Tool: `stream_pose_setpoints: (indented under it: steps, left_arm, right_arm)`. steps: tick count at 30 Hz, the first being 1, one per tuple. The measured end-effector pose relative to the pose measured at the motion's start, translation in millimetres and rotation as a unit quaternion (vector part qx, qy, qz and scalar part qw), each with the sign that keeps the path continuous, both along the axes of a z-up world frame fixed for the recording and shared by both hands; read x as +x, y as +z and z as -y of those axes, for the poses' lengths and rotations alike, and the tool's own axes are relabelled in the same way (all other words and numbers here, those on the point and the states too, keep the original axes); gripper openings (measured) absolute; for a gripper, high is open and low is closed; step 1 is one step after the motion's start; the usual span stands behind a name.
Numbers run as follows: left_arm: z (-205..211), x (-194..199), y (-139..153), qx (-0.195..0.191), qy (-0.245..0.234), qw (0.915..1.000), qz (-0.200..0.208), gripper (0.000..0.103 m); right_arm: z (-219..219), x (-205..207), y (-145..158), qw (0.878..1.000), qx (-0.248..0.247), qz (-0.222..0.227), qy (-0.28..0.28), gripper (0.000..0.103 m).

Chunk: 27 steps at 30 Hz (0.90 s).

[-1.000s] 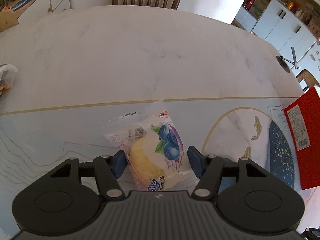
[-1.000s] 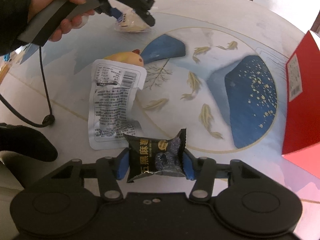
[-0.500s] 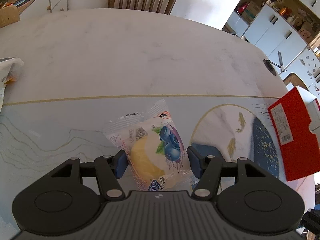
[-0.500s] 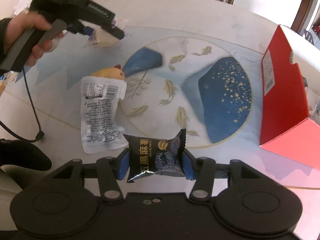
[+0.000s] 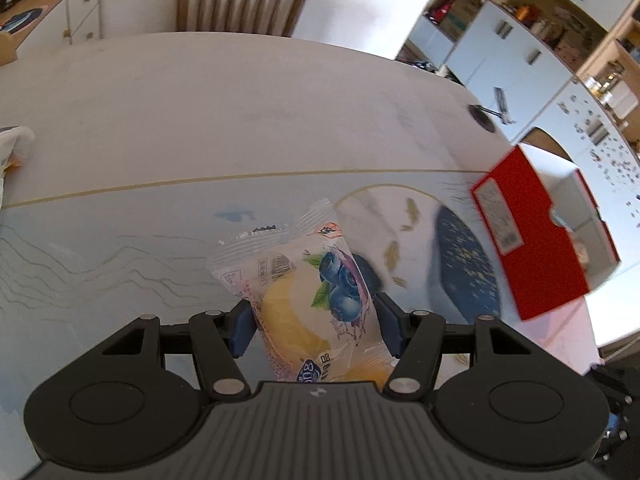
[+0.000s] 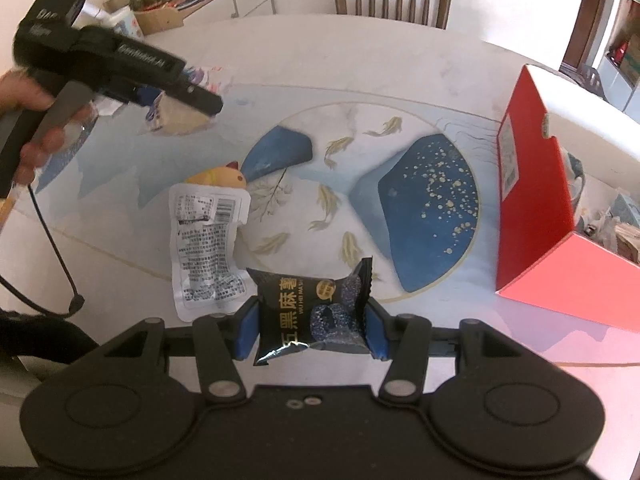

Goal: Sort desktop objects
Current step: 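Carry the black packet and bread bag with both tools over the red box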

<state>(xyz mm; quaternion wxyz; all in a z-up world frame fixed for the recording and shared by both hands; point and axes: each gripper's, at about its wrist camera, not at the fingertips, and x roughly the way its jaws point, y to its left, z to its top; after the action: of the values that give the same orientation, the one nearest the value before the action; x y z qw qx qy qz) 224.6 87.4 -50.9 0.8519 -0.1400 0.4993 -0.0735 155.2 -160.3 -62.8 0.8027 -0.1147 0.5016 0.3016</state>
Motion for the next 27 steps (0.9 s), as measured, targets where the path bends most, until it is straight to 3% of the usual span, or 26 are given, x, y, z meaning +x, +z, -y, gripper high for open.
stream_pose_setpoints:
  steps: [15, 27]
  left_arm:
    - [54, -33, 39, -0.018, -0.067, 0.9973, 0.023, 0.061]
    - [90, -57, 59, -0.032, -0.084, 0.9955, 0.029, 0.061]
  right_arm:
    - [28, -10, 36, 0.999, 0.031, 0.024, -0.027, 0.052]
    - [66, -11, 53, 0.995, 0.065, 0.023, -0.076, 0.052]
